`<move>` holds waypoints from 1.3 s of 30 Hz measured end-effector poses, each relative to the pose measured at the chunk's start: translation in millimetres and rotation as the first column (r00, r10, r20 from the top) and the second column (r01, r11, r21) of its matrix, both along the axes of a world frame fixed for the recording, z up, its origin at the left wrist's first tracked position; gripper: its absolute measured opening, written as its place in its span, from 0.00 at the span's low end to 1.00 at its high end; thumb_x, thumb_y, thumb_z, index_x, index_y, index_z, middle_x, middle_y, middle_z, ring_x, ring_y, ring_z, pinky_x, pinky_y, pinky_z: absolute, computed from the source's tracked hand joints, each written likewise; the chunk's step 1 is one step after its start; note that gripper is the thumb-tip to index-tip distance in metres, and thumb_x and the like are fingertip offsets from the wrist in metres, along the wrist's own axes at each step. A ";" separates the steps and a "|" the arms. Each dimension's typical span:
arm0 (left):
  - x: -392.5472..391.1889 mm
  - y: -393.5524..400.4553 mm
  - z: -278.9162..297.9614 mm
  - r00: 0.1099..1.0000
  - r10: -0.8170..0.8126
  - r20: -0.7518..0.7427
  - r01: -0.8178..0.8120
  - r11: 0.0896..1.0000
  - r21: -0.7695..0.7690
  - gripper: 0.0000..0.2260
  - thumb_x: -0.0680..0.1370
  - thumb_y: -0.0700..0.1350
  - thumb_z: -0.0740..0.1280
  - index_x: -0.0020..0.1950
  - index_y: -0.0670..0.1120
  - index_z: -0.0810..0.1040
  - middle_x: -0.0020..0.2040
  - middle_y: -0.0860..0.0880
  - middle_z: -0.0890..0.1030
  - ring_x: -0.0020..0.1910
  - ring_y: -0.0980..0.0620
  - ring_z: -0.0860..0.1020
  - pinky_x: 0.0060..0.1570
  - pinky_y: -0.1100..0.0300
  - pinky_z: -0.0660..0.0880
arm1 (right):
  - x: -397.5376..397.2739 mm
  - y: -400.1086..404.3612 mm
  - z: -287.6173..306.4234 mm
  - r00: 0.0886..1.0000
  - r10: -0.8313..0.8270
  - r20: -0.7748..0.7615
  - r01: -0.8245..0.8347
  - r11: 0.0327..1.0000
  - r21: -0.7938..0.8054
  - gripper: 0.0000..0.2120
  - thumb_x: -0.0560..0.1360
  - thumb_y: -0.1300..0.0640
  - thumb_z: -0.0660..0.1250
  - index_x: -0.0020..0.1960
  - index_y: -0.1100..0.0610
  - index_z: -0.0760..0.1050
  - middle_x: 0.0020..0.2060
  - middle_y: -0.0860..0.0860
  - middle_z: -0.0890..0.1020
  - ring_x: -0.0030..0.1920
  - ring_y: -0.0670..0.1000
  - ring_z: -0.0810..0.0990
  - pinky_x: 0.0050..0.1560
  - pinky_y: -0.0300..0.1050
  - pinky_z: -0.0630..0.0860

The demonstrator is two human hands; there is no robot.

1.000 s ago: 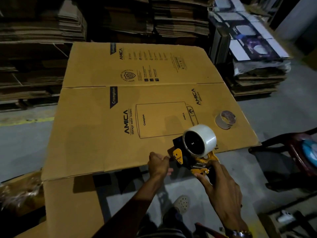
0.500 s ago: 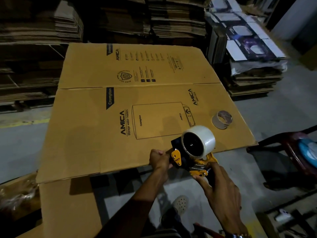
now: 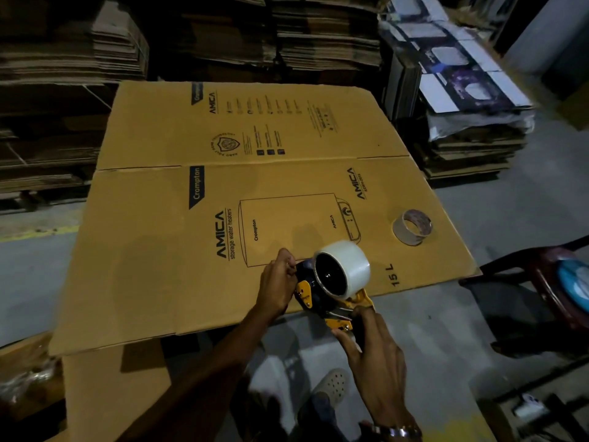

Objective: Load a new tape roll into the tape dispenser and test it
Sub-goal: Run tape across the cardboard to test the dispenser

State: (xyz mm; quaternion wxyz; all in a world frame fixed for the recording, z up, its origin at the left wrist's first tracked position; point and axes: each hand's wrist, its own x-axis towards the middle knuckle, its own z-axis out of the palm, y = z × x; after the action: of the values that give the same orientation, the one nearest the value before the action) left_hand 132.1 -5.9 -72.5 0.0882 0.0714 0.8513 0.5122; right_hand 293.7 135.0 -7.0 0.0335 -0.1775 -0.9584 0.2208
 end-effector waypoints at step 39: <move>14.3 -57.9 -47.4 0.440 -0.852 -0.282 0.347 0.452 -0.822 0.15 0.82 0.42 0.50 0.65 0.46 0.71 0.69 0.44 0.73 0.75 0.43 0.64 0.77 0.46 0.54 | 23.1 5.6 -20.9 0.968 0.091 0.234 -0.109 0.992 0.064 0.23 0.79 0.58 0.64 0.68 0.38 0.64 0.63 0.47 0.71 0.51 0.53 0.77 0.39 0.46 0.79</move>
State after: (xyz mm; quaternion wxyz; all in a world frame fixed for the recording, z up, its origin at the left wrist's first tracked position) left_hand 146.4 -63.8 -119.9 -0.0140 0.5387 0.8416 0.0366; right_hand 316.9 140.6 -27.9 -0.0826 -0.1518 -0.9713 0.1631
